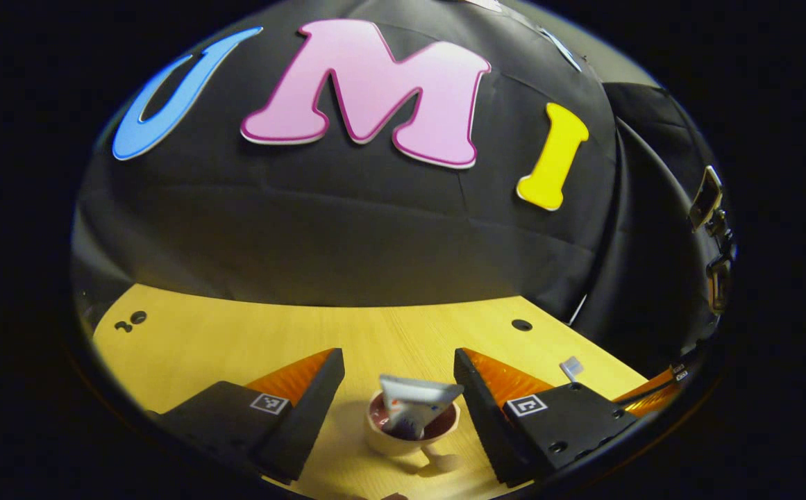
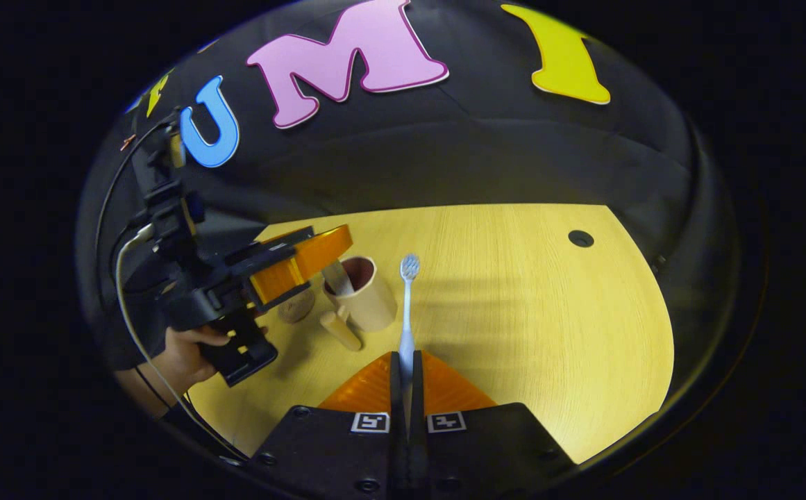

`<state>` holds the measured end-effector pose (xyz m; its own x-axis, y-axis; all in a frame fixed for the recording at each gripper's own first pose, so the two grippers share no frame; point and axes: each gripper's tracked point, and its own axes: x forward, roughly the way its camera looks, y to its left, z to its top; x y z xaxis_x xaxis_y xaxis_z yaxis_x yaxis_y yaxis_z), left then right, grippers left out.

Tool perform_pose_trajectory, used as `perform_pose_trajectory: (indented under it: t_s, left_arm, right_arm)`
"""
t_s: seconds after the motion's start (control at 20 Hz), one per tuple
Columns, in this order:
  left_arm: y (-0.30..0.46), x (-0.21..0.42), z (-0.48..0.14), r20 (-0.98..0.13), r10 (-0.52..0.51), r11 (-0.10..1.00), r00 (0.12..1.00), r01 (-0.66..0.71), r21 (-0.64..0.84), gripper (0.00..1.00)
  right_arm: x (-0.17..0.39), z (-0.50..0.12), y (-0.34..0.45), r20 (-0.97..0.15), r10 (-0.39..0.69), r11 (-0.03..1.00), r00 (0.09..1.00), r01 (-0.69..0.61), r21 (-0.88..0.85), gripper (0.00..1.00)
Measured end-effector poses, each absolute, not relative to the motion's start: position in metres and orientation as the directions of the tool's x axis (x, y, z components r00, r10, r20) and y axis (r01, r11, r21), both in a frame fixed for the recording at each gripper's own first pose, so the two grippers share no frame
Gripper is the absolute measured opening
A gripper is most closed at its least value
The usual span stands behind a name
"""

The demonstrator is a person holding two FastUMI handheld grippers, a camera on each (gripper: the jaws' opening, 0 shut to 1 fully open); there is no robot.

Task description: Put the toothbrush and toothpaste on the desktop into the cup, then pick up the cup and place it on the coaster on the desktop.

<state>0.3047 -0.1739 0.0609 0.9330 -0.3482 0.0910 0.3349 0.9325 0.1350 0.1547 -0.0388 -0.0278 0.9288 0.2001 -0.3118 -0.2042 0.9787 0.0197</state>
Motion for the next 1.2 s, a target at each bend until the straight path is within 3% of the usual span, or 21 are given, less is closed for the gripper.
perform_pose_trajectory:
  t_s: [0.25,0.55,1.05,1.2]
  left_arm:
    - [-0.135,0.250,0.079,0.155,-0.289,0.957,0.945,0.285,0.046,0.97]
    - [-0.088,0.212,0.058,0.137,-0.203,0.978,0.969,0.208,-0.017,0.97]
    - [-0.061,0.193,0.017,0.094,-0.164,0.983,0.982,0.170,-0.062,0.98]
    - [-0.060,0.195,0.012,0.092,-0.162,0.984,0.982,0.168,-0.064,0.98]
  right_arm:
    - [0.184,0.021,-0.017,-0.199,0.236,0.971,0.951,-0.237,0.020,0.05]
    - [0.223,0.066,0.014,-0.052,0.273,0.961,0.961,-0.270,0.058,0.05]
    - [0.276,0.082,0.044,0.124,0.313,0.941,0.942,-0.325,0.091,0.05]
    - [0.291,0.073,0.052,0.132,0.326,0.938,0.936,-0.338,0.081,0.05]
